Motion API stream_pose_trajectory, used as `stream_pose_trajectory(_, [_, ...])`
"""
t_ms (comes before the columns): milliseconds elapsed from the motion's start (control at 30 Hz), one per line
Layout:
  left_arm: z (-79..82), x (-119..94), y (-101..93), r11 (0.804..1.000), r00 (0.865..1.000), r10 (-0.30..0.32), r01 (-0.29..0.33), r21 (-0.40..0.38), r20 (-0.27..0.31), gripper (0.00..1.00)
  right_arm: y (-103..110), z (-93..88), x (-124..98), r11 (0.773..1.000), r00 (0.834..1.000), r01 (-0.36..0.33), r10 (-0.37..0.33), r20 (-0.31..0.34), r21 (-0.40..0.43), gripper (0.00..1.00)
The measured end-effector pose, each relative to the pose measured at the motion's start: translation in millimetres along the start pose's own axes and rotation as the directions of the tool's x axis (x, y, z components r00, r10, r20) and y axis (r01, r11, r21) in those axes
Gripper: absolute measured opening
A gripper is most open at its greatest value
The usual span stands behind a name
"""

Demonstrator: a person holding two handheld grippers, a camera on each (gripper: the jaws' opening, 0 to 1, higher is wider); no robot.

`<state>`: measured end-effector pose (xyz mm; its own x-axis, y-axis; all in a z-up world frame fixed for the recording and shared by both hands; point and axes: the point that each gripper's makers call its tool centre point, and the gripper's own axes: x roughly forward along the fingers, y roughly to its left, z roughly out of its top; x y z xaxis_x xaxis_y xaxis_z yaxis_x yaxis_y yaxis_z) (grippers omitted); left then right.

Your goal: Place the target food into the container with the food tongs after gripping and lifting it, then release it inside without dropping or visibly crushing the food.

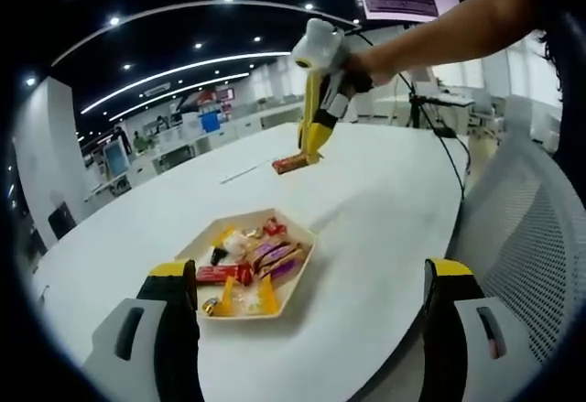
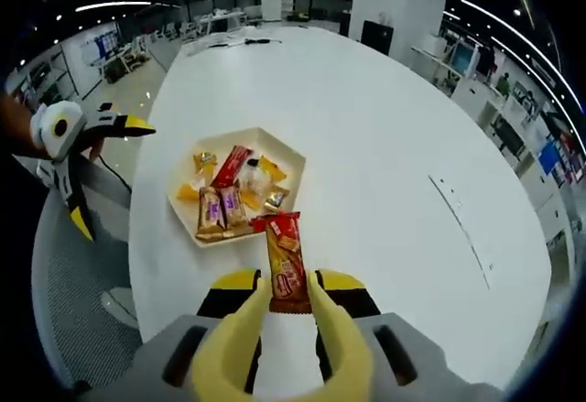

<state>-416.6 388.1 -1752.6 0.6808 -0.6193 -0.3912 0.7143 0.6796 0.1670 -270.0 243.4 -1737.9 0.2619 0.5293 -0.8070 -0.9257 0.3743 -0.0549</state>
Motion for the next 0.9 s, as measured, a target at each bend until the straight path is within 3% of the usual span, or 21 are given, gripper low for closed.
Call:
stream_pose_trajectory(600, [-0.4, 0, -0.2, 1.000, 1.000, 0.001, -0.001, 0.008, -0.002, 0.99, 15, 51.0, 20, 0.999, 0.999, -0.031, 0.032, 0.024, -0.028, 0.22])
stream_pose_trajectory(900, [-0.3, 0, -1.1, 1.000, 1.000, -0.001, 0.001, 0.015, -0.005, 0.99, 24, 88.5, 37, 0.998, 0.998, -0.045, 0.047, 0.041, -0.049, 0.22])
